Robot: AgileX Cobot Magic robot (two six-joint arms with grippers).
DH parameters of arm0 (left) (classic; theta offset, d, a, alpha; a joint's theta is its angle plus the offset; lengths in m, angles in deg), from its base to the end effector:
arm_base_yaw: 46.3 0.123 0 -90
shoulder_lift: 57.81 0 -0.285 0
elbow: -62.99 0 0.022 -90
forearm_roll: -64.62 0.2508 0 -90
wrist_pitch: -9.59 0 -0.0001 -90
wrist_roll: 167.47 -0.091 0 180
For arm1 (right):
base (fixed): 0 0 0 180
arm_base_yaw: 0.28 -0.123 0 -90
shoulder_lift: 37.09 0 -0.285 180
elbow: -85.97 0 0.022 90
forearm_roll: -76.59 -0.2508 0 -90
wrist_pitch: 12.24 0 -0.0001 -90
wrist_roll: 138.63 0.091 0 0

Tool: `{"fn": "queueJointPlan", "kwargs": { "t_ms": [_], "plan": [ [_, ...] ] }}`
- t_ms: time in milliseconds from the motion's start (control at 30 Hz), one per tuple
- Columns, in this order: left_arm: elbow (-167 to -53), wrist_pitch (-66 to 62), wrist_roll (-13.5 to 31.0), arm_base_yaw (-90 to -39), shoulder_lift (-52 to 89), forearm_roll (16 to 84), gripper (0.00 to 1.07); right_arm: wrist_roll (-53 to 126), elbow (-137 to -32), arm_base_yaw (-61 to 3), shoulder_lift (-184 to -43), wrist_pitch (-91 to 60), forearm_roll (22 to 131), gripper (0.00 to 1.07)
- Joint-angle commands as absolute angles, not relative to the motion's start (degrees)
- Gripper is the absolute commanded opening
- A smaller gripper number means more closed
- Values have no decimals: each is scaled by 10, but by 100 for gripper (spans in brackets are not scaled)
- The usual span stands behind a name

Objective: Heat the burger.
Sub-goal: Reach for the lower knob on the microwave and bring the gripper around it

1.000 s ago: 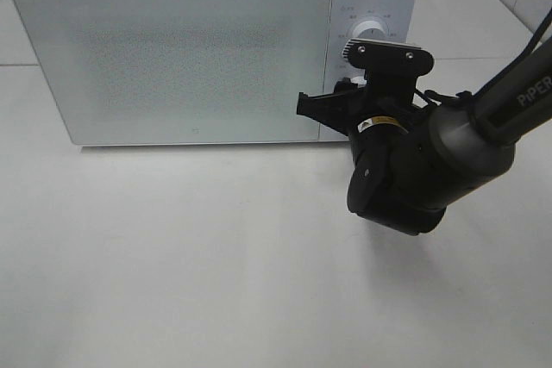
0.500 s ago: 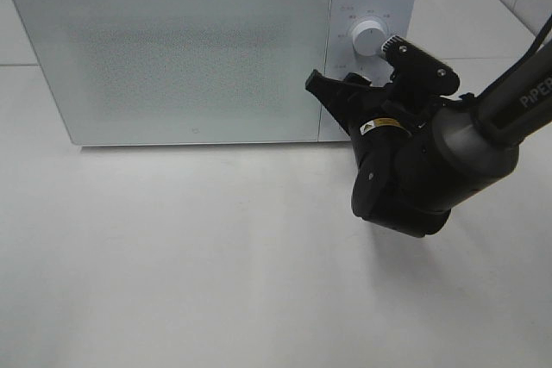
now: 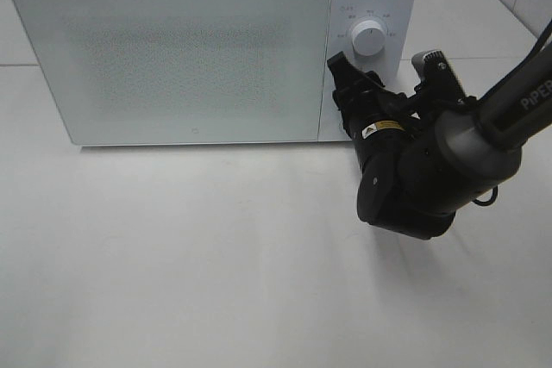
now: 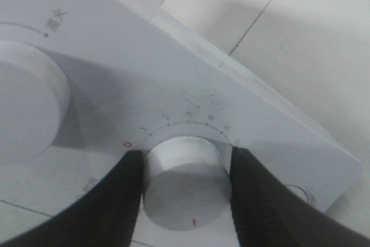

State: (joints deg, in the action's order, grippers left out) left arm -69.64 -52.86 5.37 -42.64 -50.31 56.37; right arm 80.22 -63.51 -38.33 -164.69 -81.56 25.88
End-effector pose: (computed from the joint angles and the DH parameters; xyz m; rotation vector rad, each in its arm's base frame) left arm -0.0090 -0.0122 0.2813 0.0737 2.0383 -0.0540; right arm 0.3160 0.1637 0.1144 0.9143 1.4518 0.6148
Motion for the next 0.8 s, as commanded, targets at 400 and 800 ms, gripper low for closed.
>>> {"fn": "queueJointPlan", "kwargs": {
  "t_ms": [400, 800],
  "plan": [
    [-695, -521, 55, -428, -506, 560, 100, 989, -652, -383, -1641, -875, 370, 0],
    [-695, -521, 55, -428, -506, 560, 100, 1130, -651, -383, -1641, -875, 381, 0]
  ]
}}
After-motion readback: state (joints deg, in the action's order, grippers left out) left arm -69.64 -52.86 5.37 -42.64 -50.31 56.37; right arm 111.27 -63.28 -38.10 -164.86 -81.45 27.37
